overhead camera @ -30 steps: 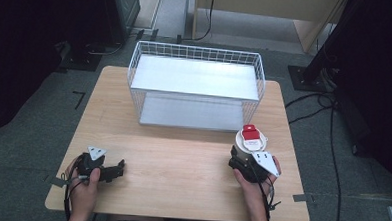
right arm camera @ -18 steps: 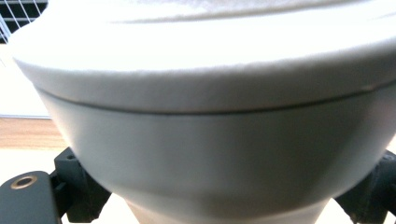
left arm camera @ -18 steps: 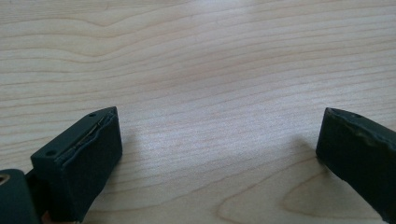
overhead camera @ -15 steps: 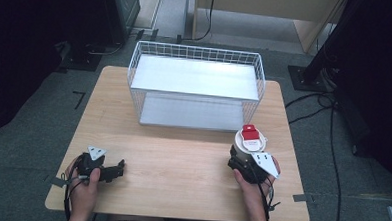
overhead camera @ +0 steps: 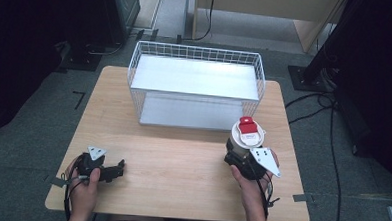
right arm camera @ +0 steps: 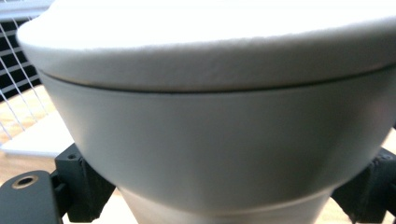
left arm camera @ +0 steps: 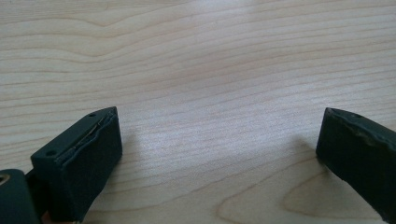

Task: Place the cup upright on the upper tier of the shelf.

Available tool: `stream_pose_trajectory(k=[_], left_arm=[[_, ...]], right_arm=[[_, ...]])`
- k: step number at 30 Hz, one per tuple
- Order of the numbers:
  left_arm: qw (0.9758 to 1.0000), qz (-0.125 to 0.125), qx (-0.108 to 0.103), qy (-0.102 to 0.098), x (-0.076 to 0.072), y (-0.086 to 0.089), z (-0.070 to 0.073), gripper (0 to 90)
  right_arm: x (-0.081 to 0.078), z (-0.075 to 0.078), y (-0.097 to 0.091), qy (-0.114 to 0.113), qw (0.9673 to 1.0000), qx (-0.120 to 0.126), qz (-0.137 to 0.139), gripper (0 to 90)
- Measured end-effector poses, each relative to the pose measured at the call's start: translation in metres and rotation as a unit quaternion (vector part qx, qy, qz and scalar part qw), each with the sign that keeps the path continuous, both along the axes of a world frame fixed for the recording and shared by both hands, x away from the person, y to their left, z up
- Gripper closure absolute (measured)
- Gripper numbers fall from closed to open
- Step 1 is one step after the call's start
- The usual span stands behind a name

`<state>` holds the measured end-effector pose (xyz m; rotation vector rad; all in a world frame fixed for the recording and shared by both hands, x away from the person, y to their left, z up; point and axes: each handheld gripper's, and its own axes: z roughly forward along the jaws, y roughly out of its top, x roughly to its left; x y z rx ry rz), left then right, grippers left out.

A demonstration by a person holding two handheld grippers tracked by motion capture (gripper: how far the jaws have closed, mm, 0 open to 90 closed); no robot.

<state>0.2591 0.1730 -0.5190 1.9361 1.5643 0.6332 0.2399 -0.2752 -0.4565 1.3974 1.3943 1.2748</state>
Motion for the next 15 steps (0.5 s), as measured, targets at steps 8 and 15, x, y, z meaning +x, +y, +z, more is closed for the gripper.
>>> stream_pose_trajectory(k=[8, 15], left_arm=[[1.0, 0.0, 0.0, 0.0, 0.0, 0.0, 0.0, 0.8], [1.0, 0.0, 0.0, -0.001, 0.0, 0.0, 0.0, 0.7]], right_arm=[[0.002, 0.024, 0.009, -0.024, 0.9995, -0.008, 0.018, 9.3], [0.005, 0.044, 0.021, -0.044, 0.9983, -0.015, 0.034, 9.3]])
